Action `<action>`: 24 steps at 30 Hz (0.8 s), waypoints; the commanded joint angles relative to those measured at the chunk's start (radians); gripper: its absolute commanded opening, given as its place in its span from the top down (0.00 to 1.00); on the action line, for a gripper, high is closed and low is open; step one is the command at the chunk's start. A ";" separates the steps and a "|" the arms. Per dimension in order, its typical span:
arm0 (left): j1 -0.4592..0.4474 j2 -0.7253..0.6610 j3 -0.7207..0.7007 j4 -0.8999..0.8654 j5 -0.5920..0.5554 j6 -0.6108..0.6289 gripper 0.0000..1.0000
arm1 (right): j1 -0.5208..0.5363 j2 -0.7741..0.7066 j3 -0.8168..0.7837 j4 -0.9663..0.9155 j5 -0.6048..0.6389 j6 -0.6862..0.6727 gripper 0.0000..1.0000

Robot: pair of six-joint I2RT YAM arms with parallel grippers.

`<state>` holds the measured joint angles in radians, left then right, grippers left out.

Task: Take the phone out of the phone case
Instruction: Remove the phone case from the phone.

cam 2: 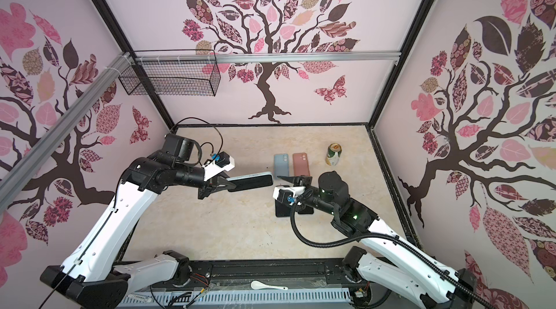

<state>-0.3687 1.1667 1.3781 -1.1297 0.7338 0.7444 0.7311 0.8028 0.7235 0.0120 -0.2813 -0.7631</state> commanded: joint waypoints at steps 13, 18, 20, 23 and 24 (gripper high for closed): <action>0.005 -0.360 -0.452 0.849 0.135 -0.505 1.00 | -0.032 -0.054 -0.136 0.554 -0.221 0.489 0.53; 0.005 -0.370 -0.481 0.908 0.186 -0.542 1.00 | -0.032 -0.058 -0.121 0.565 -0.255 0.490 0.53; 0.005 -0.363 -0.478 0.914 0.207 -0.547 1.00 | -0.032 -0.058 -0.120 0.562 -0.250 0.487 0.53; 0.005 -0.355 -0.472 0.910 0.234 -0.547 1.00 | -0.032 -0.058 -0.118 0.571 -0.238 0.493 0.53; 0.005 -0.352 -0.469 0.907 0.240 -0.547 1.00 | -0.032 -0.059 -0.118 0.583 -0.233 0.500 0.53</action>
<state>-0.3668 0.8143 0.9066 -0.3008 0.9123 0.2218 0.7033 0.7582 0.5770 0.5365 -0.5034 -0.2905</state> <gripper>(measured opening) 0.127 0.467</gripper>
